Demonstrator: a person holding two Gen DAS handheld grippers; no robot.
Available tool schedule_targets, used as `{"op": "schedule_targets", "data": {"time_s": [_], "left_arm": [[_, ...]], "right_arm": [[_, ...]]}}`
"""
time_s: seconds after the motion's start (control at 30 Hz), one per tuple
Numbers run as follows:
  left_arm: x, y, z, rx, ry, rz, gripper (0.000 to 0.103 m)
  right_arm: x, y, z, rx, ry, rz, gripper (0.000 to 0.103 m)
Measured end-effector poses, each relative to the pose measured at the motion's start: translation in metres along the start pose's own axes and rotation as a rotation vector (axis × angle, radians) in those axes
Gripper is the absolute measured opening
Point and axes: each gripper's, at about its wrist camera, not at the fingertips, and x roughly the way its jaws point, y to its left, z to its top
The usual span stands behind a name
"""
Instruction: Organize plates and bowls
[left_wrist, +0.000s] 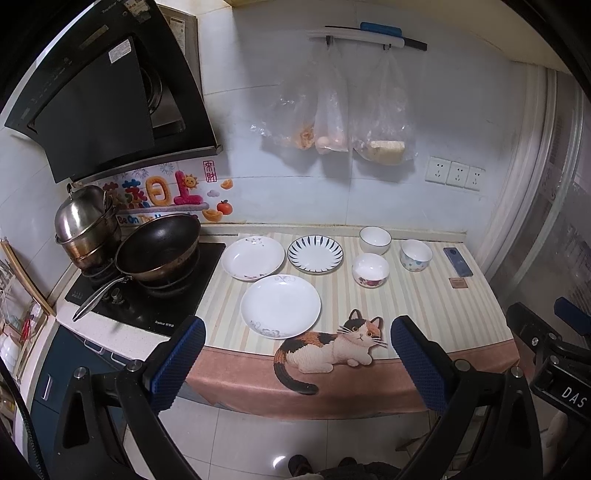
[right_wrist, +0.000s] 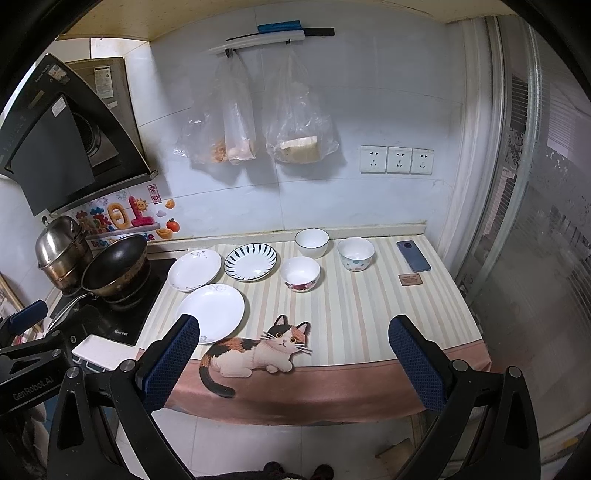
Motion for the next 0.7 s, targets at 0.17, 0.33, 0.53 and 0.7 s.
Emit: {"op": "schedule_targets", "data": {"time_s": [0.17,0.33,0.53,0.7], "left_arm": [[-0.0005,0.0008,0.0002,0.0,0.0,0.0,0.103],[-0.0007,0.0006,-0.0003,-0.001,-0.002,0.0,0.103],[-0.0007,0.0017,-0.0001,-0.004,-0.001,-0.005,0.103],[-0.0006,0.0055,0.0016,-0.005,-0.004,-0.008,0.103]], "right_arm": [[0.0,0.0001,-0.0004,0.001,-0.001,0.001,0.103],[-0.0008,0.003,-0.0022,-0.001,0.002,0.002,0.103],[-0.0009,0.0042,-0.0043,-0.001,0.001,0.003,0.103],[-0.0017,0.0061,-0.0049,0.0,-0.002,0.005,0.103]]}}
